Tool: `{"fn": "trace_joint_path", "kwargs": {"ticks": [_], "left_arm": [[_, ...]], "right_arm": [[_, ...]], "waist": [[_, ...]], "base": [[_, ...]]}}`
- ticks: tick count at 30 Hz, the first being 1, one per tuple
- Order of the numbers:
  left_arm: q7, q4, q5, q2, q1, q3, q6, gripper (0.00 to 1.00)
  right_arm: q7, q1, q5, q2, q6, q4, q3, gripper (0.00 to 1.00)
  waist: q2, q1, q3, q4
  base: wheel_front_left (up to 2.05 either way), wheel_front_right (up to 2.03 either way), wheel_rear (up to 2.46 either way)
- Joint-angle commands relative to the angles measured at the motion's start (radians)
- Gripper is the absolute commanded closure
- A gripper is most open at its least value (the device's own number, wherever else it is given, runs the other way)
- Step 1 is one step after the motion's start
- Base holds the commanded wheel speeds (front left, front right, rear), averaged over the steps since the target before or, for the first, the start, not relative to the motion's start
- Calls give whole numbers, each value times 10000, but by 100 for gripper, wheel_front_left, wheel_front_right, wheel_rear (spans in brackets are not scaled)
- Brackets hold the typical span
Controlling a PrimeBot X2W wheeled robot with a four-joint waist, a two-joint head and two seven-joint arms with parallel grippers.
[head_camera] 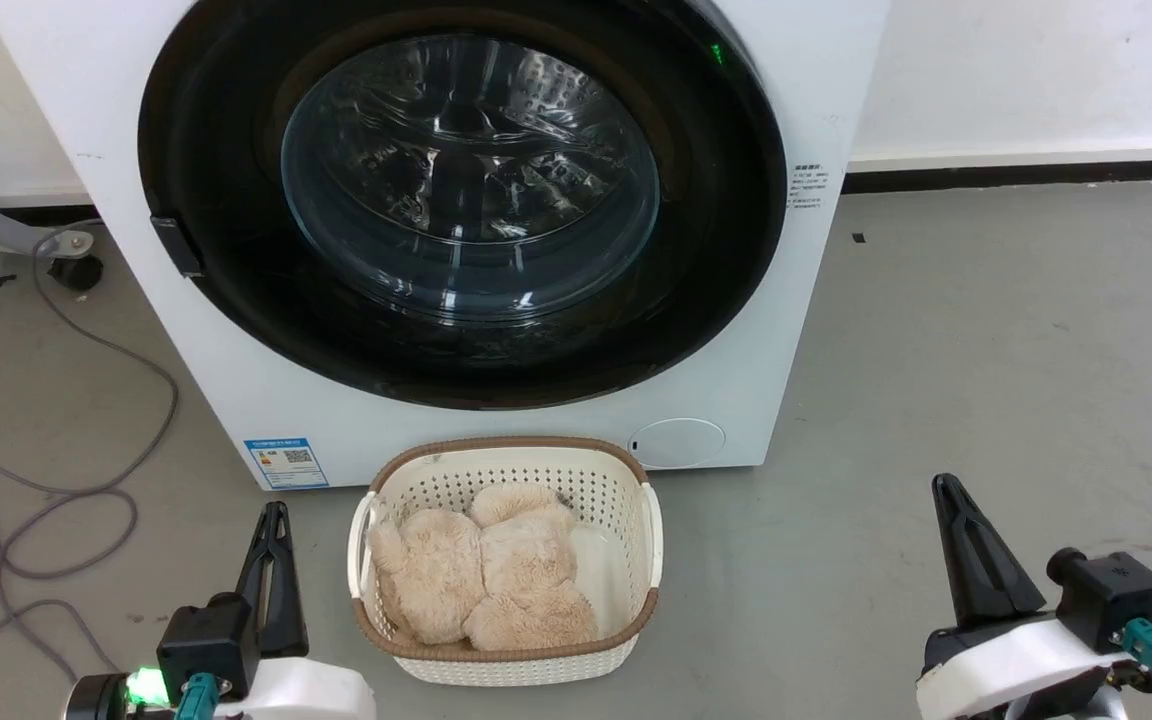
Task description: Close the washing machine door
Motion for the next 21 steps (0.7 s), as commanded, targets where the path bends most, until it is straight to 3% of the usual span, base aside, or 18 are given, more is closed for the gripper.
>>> {"fn": "trace_joint_path", "kwargs": {"ticks": [1,21], "left_arm": [[65,-19,62,5,-127,-17,-71,100],[474,-37,94,6,-217,-26,-319,100]], "right_arm": [[44,111,-115,42,-3,-95,-7,100],[455,165,-426,63,-5,-354,-9,100]], "waist": [[0,0,-1,12],[0,0,-18,191]], "base": [[0,0,0],[0,0,0]]}}
